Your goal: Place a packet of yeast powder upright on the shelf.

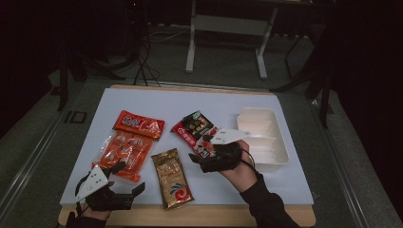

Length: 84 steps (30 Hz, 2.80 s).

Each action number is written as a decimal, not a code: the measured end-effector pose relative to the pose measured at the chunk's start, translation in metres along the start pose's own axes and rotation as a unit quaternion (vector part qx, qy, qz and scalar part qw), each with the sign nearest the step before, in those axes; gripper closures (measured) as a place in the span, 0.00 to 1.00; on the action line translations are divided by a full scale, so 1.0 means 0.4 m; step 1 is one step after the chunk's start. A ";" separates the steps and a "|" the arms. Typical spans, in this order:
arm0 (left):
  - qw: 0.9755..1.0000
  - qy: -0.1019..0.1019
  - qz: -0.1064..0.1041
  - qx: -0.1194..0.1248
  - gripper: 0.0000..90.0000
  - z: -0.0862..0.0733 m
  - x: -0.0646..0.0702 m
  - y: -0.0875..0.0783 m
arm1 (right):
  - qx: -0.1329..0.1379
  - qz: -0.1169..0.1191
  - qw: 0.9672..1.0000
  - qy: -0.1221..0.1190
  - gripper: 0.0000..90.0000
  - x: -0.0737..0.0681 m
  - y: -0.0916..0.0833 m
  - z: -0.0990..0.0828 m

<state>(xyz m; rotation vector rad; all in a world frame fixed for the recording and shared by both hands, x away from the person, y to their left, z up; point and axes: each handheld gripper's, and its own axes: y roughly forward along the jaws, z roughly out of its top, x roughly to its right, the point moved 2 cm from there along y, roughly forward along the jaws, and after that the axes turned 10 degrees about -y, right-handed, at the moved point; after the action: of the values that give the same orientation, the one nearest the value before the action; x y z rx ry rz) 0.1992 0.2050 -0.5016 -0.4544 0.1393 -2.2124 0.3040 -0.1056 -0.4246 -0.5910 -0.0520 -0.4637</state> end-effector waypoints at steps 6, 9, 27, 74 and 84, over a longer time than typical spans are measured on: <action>1.000 -0.013 -0.001 0.007 0.03 0.004 -0.004 -0.007 | -0.014 0.002 1.000 0.004 0.27 0.003 0.071 0.002; 1.000 -0.010 -0.002 0.011 0.03 0.004 -0.004 -0.008 | -0.015 0.014 1.000 0.016 0.27 0.008 0.092 0.000; 1.000 -0.025 -0.002 0.006 0.03 0.002 -0.010 -0.009 | -0.059 0.017 0.998 0.026 0.28 0.005 0.250 -0.011; 0.999 -0.033 0.000 -0.023 0.03 -0.011 -0.028 0.008 | -0.156 0.064 0.984 0.055 1.00 -0.015 0.367 -0.053; 0.999 -0.032 0.004 -0.026 0.03 -0.013 -0.030 0.009 | -0.102 0.087 0.990 0.039 1.00 -0.028 0.291 0.022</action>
<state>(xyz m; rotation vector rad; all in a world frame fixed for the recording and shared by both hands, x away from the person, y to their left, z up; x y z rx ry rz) 0.2069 0.2116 -0.5105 -0.5514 0.1649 -2.1873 0.3456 -0.0112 -0.4805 -0.7713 0.1214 -0.3236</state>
